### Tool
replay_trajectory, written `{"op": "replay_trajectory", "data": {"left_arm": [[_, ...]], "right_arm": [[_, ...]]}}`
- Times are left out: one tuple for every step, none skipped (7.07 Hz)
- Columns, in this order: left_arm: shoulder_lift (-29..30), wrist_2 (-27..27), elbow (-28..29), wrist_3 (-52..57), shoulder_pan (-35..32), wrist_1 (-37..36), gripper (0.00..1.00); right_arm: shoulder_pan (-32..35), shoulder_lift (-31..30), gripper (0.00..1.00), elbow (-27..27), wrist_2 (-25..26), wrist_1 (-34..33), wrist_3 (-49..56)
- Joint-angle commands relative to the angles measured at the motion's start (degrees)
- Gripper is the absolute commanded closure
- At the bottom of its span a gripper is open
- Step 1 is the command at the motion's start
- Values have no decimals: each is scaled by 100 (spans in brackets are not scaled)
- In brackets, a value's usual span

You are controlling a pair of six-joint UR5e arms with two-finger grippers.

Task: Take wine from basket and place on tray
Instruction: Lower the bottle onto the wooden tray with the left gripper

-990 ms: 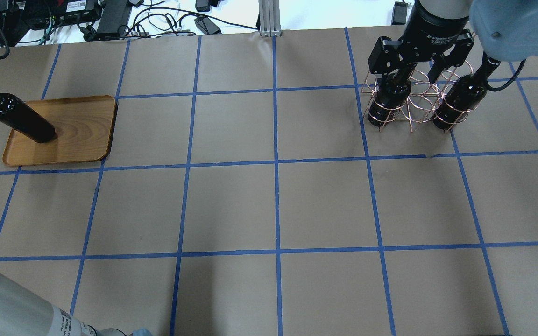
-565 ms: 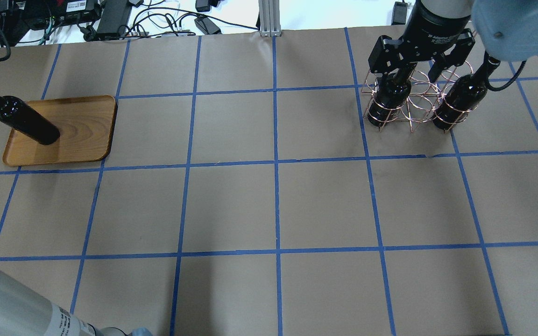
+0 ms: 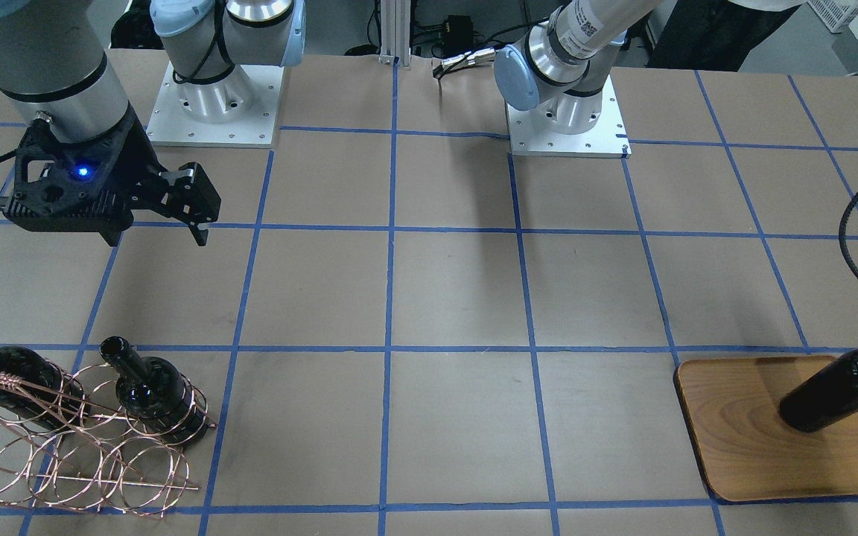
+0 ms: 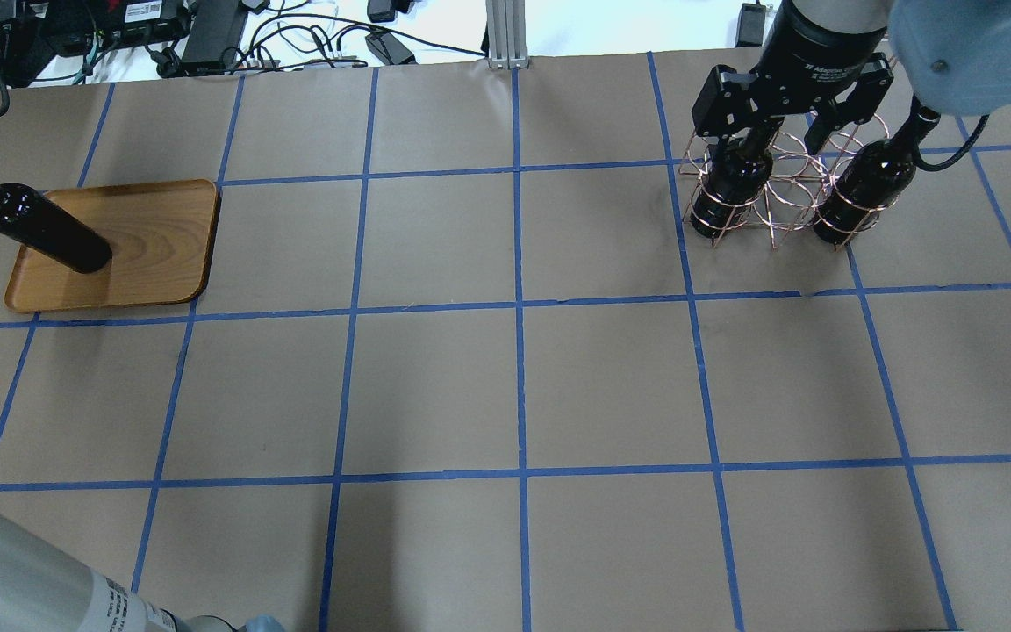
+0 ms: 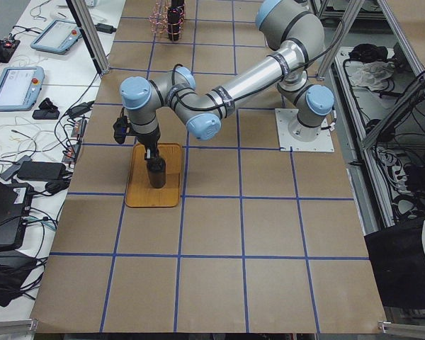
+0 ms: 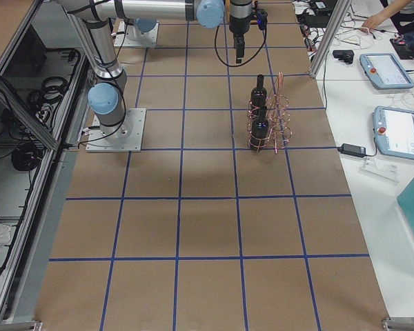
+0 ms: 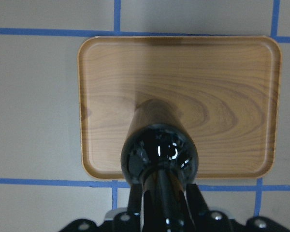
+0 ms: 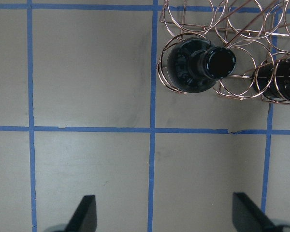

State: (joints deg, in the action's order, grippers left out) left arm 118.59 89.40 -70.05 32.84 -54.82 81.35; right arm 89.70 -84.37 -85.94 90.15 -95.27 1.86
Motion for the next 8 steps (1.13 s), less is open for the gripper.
{"op": "replay_trajectory", "data": {"left_arm": [[-72, -10, 17, 21, 7, 3, 0], [-134, -10, 43, 12, 7, 3, 0], [-282, -19, 44, 30, 15, 47, 0], [-458, -80, 44, 13, -11, 82, 0], [-686, -80, 35, -49, -98, 361, 0], [-1010, -63, 35, -127, -325, 642, 0], [-1292, 7, -17, -311, -780, 854, 0], [-1529, 25, -96, -548, -1315, 1160, 1]], "right_arm": [[-5, 0, 0, -2, -7, 0, 8], [3, 0, 0, -2, -7, 0, -1], [-5, 0, 0, -2, -7, 0, -1], [3, 0, 0, -2, -7, 0, -1], [3, -9, 0, -10, -15, 0, -1], [3, -26, 0, -45, -15, 0, -1], [-5, -27, 0, -45, -7, 0, -1], [3, -35, 0, -54, -24, 0, -19]]}}
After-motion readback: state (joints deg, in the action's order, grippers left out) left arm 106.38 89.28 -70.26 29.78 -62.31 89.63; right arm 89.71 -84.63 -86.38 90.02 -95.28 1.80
